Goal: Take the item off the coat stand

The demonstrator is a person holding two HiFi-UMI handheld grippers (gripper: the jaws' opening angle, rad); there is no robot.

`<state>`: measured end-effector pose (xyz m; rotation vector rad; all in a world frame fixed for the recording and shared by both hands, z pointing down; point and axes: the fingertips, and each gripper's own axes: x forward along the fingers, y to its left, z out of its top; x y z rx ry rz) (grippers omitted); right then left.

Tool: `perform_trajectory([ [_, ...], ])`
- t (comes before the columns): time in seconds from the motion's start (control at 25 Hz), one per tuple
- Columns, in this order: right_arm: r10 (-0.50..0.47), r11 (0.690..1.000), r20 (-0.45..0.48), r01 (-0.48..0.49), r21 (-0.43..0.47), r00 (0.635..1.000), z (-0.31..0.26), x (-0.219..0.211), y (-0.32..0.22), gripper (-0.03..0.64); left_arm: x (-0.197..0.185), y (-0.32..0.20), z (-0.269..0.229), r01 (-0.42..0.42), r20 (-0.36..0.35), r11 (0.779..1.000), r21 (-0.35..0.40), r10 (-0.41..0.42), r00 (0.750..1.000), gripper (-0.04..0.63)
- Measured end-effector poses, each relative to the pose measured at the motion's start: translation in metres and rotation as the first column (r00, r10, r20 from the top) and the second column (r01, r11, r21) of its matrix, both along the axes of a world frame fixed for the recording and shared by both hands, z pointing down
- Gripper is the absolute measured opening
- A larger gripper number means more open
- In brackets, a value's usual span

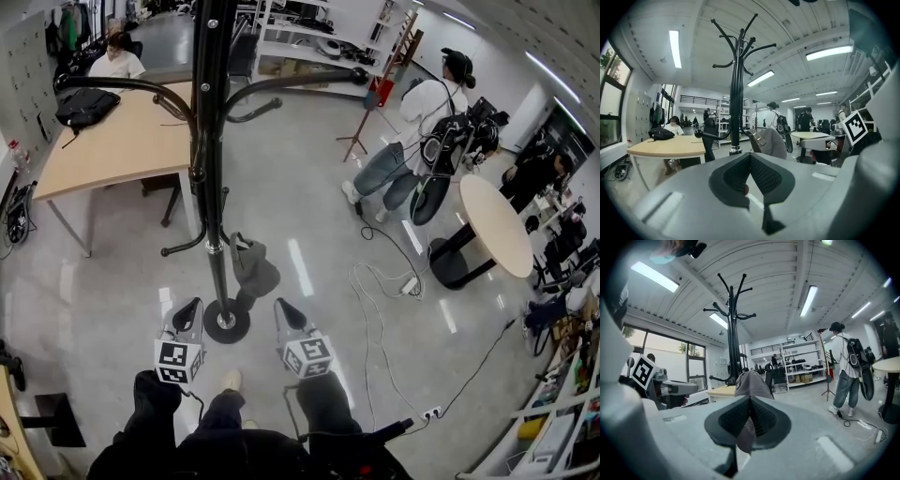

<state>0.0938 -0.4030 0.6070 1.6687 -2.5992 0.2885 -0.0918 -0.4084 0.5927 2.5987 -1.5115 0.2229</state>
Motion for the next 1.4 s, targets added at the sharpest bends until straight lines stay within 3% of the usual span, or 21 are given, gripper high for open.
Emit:
perform_trajectory([
  [0.36, -0.011, 1.0, -0.025, 0.012, 0.021, 1.0, -0.004, 0.005, -0.01, 0.005, 0.002, 0.003, 0.002, 0.005, 0.002, 1.0, -0.003, -0.005, 1.0, 0.003],
  [1.04, -0.066, 0.998, -0.06, 0.064, -0.027, 0.996, 0.006, -0.007, -0.045, 0.19, -0.006, 0.004, -0.001, 0.015, 0.012, 1.0, 0.003, -0.015, 1.0, 0.003],
  [1.4, -0.001, 0.998, -0.047, -0.002, -0.067, 0.999, 0.024, -0.008, -0.065, 0.306, -0.015, 0.002, 0.002, 0.02, 0.015, 1.0, -0.002, -0.02, 1.0, 0.003],
])
